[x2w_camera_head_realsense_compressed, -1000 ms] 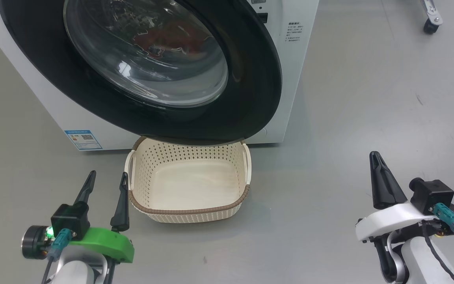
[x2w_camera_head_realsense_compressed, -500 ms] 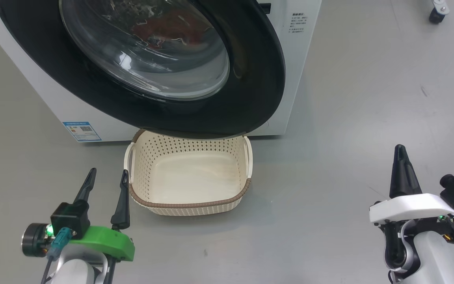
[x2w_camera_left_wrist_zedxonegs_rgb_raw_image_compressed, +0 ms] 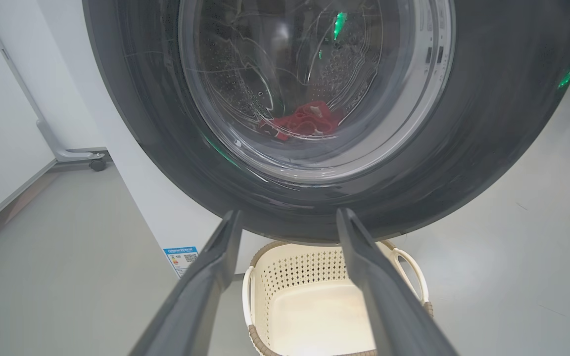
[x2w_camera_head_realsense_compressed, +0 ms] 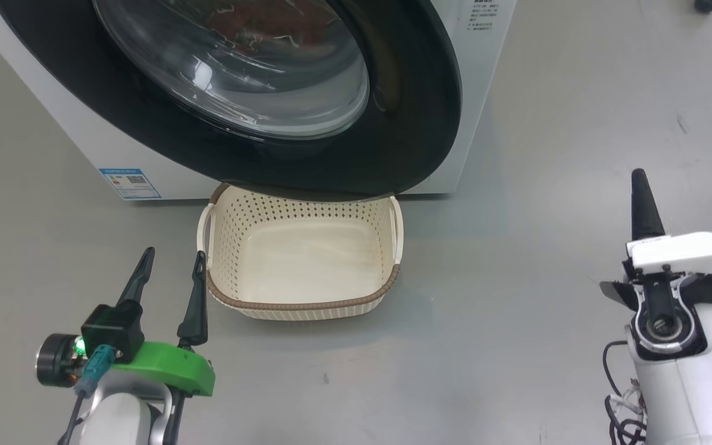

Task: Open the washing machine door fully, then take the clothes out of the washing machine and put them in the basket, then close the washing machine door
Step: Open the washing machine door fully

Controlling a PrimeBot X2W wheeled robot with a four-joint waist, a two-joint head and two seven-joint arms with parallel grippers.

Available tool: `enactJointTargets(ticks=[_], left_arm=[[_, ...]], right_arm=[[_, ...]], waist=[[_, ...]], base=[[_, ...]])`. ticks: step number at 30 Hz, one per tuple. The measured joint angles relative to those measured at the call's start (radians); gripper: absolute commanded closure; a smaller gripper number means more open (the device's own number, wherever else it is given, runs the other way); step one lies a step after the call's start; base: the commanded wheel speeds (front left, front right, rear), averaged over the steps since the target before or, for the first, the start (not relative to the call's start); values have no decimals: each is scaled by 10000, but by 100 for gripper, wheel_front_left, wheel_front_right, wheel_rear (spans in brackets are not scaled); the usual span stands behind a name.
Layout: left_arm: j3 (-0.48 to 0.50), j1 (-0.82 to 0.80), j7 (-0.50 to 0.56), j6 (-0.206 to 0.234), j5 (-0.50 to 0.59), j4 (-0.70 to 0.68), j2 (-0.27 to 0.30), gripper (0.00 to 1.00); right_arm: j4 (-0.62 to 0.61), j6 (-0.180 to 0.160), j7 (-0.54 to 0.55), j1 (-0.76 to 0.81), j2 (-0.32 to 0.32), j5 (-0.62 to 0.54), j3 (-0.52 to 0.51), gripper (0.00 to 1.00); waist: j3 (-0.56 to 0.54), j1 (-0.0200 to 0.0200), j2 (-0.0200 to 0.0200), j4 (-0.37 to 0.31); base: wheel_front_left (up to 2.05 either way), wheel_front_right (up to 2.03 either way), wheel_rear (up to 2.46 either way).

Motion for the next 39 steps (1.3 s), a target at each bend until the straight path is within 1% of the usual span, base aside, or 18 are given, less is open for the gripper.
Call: enactJointTargets(ticks=[2, 5, 7, 13, 14, 16, 21, 27, 28, 31, 34, 37, 39], left_arm=[[-67, -91, 0, 0, 2, -10, -2, 0], [-102, -163, 0, 0, 2, -15, -2, 0], [-109, -187, 0, 0, 2, -15, -2, 0], [-224, -334, 0, -2, 2, -33, -2, 0], [-244, -371, 0, -2, 2, -38, -2, 0], [-291, -489, 0, -2, -36, -115, -2, 0], [-370, -657, 0, -2, -36, -203, -4, 0], [-418, -852, 0, -2, -36, -276, -6, 0], [-428, -883, 0, -2, -36, -284, -6, 0], [-443, -989, 0, -2, -100, -299, -8, 0], [-556, -1136, 0, -2, -201, -320, -17, 0], [-560, -1234, 0, 0, -207, -343, -17, 0], [-552, -1254, 0, 0, -207, -345, -17, 0]], right_arm=[[71, 2, 485, -311, 2, 894, -94, 100], [119, 2, 1118, -778, -4, 1778, -132, 100], [155, 2, 1304, -953, -8, 1964, -134, 100], [439, -29, 2316, -1890, -44, 3005, -222, 100], [489, -77, 2470, -2034, -44, 3181, -245, 100], [650, -349, 3057, -2630, -54, 3697, -272, 100], [888, -681, 3902, -3357, -107, 4128, -90, 100], [1152, -991, 4744, -4117, -117, 4203, 309, 100], [1179, -999, 4861, -4239, -123, 4240, 322, 100], [1287, -1164, 5101, -4627, -182, 4303, 355, 100], [1417, -1181, 5365, -4918, -324, 4403, 351, 100], [1601, -1346, 5649, -5116, -405, 4460, 418, 100], [1739, -1352, 5825, -5195, -433, 4460, 514, 100]], waist=[[89, 0, 0, 43], [211, 0, 0, 125], [251, 0, 0, 153], [505, 0, 0, 331], [551, 0, 0, 363], [750, 0, 0, 490], [1021, 0, 0, 646], [1328, 0, 0, 820], [1377, 0, 0, 847], [1516, 1, 0, 919], [1631, 1, 0, 1007], [1737, 1, 0, 1083], [1791, 1, 0, 1129]], base=[[0, 0, 0], [0, 0, 0], [0, 0, 0], [0, 0, 0], [0, 0, 0], [0, 0, 0], [0, 0, 0], [0, 0, 0], [0, 0, 0], [0, 0, 0], [0, 0, 0], [0, 0, 0], [0, 0, 0]])
